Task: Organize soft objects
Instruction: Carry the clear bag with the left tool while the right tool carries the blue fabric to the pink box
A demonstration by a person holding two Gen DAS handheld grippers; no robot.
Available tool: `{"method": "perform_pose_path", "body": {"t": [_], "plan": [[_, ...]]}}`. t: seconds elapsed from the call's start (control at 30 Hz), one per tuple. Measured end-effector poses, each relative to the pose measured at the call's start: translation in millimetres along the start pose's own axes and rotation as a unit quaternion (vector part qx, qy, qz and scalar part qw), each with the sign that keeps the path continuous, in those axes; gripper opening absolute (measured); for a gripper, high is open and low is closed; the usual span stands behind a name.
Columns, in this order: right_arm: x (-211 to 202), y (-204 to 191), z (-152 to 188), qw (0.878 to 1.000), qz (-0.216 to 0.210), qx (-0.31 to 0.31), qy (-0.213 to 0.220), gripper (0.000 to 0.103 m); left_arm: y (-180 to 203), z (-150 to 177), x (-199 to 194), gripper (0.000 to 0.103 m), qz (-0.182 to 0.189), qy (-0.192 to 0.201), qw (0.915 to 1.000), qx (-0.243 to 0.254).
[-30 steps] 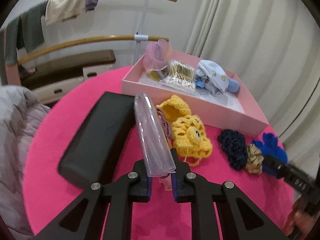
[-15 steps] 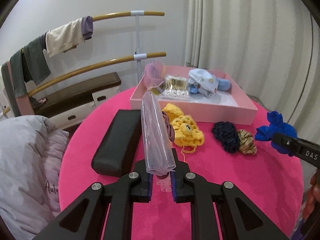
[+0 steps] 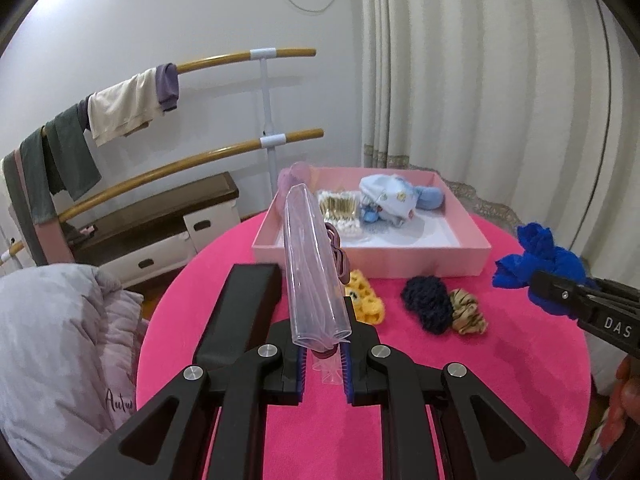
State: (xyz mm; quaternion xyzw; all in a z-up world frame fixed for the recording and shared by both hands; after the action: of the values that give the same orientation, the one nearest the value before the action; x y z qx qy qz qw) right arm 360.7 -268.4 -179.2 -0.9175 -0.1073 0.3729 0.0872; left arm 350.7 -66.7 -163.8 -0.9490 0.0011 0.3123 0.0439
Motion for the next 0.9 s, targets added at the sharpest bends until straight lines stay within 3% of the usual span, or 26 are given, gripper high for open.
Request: {"method": "perform_pose_path", "body": {"t": [0.47, 0.9], "plan": [[10, -9, -53, 0.999, -0.013, -0.016, 0.027, 0.032, 1, -45, 19, 0.010, 0.016, 0.015, 0.9998, -0.001], [43, 2, -106, 0.999, -0.001, -0.013, 0.029, 0.032, 9, -103, 92, 0.011, 0.039, 0.007, 0.9992, -0.003]]}}
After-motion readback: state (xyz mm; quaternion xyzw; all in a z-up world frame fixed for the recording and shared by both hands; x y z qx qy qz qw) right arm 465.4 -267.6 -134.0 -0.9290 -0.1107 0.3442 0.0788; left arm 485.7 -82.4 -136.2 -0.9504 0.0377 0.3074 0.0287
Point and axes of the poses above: each gripper's, at about its wrist camera, not at the fingertips, and x roughly the way its jaws point, y to its right, z to its underside, the point moved 2 cm from there along x, roughly the way its jaws point, and after that the axes turned 6 degrees about -z, right-handed, at the moved point
